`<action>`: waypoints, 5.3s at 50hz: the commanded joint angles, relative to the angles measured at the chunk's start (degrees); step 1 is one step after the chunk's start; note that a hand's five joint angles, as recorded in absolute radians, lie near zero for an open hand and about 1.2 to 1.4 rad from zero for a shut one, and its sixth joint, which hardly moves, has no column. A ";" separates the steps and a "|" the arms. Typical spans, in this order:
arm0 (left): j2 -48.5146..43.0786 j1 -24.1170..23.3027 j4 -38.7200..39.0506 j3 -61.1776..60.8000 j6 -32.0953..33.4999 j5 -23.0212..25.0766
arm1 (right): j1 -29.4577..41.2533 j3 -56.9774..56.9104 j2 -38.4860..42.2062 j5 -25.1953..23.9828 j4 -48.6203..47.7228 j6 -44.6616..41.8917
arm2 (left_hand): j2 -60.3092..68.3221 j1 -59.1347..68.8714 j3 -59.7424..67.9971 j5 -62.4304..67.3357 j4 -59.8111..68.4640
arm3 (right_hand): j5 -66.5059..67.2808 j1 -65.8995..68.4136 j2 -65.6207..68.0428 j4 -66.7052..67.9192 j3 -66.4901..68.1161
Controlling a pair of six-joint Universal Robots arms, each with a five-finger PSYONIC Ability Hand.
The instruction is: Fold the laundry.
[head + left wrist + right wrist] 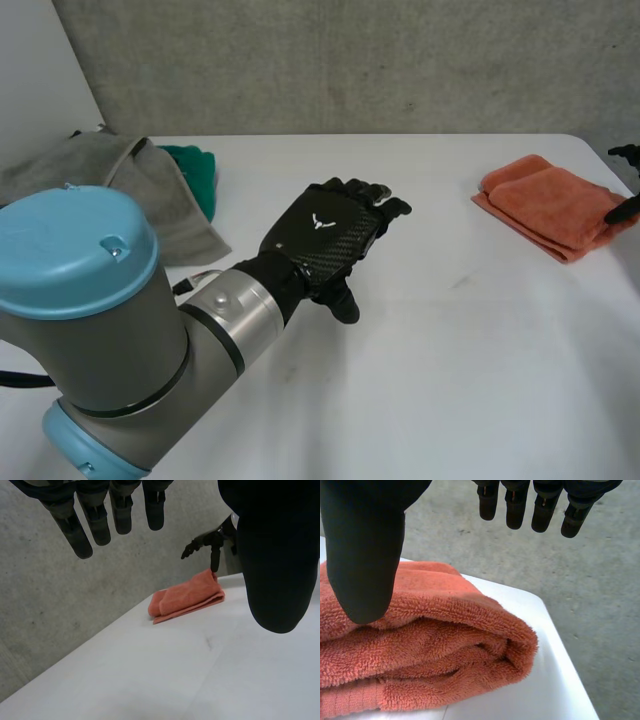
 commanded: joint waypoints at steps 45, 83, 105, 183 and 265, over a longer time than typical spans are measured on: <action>0.06 1.32 0.04 -1.85 0.33 -0.02 | 4.83 -4.27 9.06 17.66 -5.84 1.39 | -0.95 -0.83 -0.99 -1.08 -0.71 | 67.52 67.42 68.35 68.54 68.45; 4.54 2.72 0.92 -0.27 0.50 -0.02 | 5.18 14.35 -20.10 46.50 -20.23 -23.39 | -1.12 -1.00 -1.16 -1.25 -0.88 | -2.48 -2.58 -1.65 -1.46 -1.55; -19.43 43.59 1.89 23.28 24.04 1.74 | 30.40 69.56 -48.86 3.78 -32.49 -27.69 | -0.61 -0.49 -0.65 -0.75 -0.37 | -2.48 -2.58 -1.65 -1.46 -1.55; -5.11 -8.60 6.19 -8.79 1.03 -18.99 | 25.66 46.90 -32.18 4.48 7.61 -14.16 | 16.53 16.65 16.49 16.40 16.78 | -2.48 -2.58 -1.65 -1.46 -1.55; 11.31 14.68 8.04 -5.98 6.83 -9.51 | 42.37 45.93 -41.04 12.04 0.58 -20.58 | 67.66 67.78 67.62 67.52 67.90 | 10.60 10.50 11.43 11.62 11.53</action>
